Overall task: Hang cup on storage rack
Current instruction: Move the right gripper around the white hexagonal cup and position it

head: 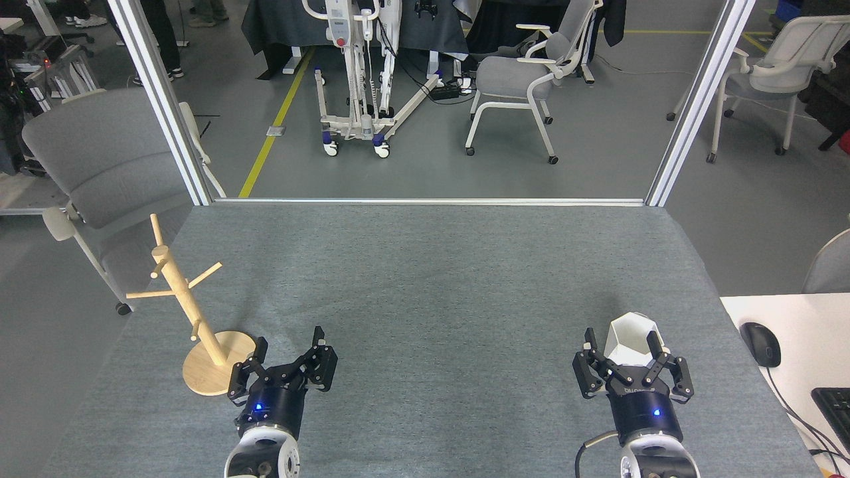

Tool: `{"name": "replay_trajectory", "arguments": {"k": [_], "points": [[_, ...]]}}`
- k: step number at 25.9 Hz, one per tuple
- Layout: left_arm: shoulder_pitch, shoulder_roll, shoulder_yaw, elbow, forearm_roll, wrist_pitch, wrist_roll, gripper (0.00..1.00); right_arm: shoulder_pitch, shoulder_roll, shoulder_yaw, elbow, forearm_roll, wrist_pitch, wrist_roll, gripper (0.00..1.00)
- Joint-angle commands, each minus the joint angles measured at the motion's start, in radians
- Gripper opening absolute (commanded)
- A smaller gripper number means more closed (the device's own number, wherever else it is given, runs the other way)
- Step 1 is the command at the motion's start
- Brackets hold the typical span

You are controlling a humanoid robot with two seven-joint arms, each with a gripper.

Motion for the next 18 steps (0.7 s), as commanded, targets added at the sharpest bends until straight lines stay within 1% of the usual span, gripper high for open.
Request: {"name": "replay_trajectory", "arguments": {"k": [1,3,7,13,15,18], "points": [[0.002,0.0,0.001,-0.001,0.0,0.001,0.007,0.99,-0.001,0.0,0.001,0.001,0.0,0.0,0.0,1.0],[0.003,-0.005,0.007,0.012,0.014,0.003,-0.001,0.99,-0.001,0.0,-0.001,-0.001,0.0,0.0,0.0,1.0],[0.013,-0.005,0.03,0.012,0.108,-0.002,0.007,0.99,-0.001,0.0,0.001,-0.001,0.0,0.0,-0.001,1.0],[0.003,-0.011,0.029,0.032,0.109,-0.009,-0.005,0.99,-0.007,-0.001,-0.002,-0.001,0.0,0.0,-0.001,1.0],[0.002,-0.005,0.029,0.026,0.109,-0.009,-0.005,0.99,-0.01,-0.012,-0.009,-0.007,0.0,0.0,-0.003,1.0],[0.002,0.0,0.03,0.021,0.108,-0.009,-0.005,0.99,-0.009,-0.021,-0.079,-0.005,-0.003,-0.006,-0.008,1.0]]}}
